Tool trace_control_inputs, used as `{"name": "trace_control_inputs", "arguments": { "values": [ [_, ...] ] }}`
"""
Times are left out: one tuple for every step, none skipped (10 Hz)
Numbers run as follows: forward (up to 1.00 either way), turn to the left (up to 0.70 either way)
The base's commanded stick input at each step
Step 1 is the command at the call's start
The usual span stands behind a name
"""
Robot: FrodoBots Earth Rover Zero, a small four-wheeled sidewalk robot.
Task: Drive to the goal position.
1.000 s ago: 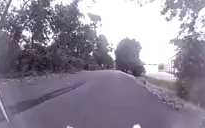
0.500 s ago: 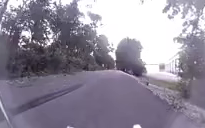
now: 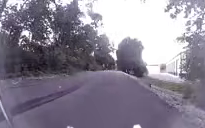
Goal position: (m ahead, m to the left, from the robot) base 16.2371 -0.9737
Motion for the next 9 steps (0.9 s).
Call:
{"name": "trace_control_inputs", "arguments": {
  "values": [
    [0.70, 0.00],
    [0.70, 0.00],
    [0.70, 0.00],
    [0.70, 0.00],
    [0.70, 0.00],
    [0.70, 0.01],
    [0.70, 0.02],
    [0.70, -0.04],
    [0.70, -0.21]
  ]
}}
